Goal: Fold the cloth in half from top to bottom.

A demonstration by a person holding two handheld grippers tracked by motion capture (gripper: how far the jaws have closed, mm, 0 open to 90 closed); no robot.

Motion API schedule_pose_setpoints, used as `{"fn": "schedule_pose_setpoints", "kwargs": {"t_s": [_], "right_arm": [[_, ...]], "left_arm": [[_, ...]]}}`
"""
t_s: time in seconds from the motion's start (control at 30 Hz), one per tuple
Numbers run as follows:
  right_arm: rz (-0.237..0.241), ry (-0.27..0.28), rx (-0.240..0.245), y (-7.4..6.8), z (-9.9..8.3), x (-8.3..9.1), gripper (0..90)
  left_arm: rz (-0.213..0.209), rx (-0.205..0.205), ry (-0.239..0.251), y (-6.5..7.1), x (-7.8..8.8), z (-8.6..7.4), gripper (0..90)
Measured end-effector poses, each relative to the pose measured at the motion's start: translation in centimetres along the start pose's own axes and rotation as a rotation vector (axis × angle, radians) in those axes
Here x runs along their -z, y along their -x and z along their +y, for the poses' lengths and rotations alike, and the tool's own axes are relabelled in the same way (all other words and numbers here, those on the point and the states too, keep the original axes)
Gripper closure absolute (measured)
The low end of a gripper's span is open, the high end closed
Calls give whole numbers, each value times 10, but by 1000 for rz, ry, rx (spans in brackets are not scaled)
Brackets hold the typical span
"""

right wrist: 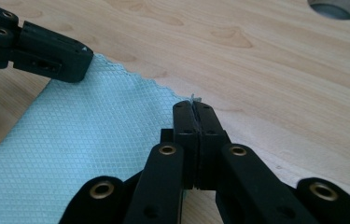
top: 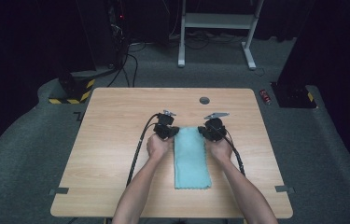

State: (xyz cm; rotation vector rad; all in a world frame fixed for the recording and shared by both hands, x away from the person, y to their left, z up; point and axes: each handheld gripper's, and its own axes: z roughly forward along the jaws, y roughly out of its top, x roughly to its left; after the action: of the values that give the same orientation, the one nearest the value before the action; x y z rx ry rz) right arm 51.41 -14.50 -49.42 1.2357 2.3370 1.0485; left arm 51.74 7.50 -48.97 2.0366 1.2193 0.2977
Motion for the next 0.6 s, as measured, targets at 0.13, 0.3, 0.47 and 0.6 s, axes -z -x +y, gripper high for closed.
{"fn": "schedule_pose_setpoints", "kwargs": {"t_s": [0.13, 0.3, 0.47, 0.6], "right_arm": [[3, 28, -23, 5, 3, 6, 897], [6, 42, -32, 10, 3, 8, 898], [10, 62, -49, 14, 5, 11, 898], [-5, 73, -30, 15, 16, 17, 898]], "left_arm": [[-18, -1, 24, 0, 4, 9, 891], [-23, -15, 44, 1, 6, 16, 891], [-23, -24, 46, 2, 6, 22, 891], [-26, -22, 74, 0, 11, 29, 891]]}}
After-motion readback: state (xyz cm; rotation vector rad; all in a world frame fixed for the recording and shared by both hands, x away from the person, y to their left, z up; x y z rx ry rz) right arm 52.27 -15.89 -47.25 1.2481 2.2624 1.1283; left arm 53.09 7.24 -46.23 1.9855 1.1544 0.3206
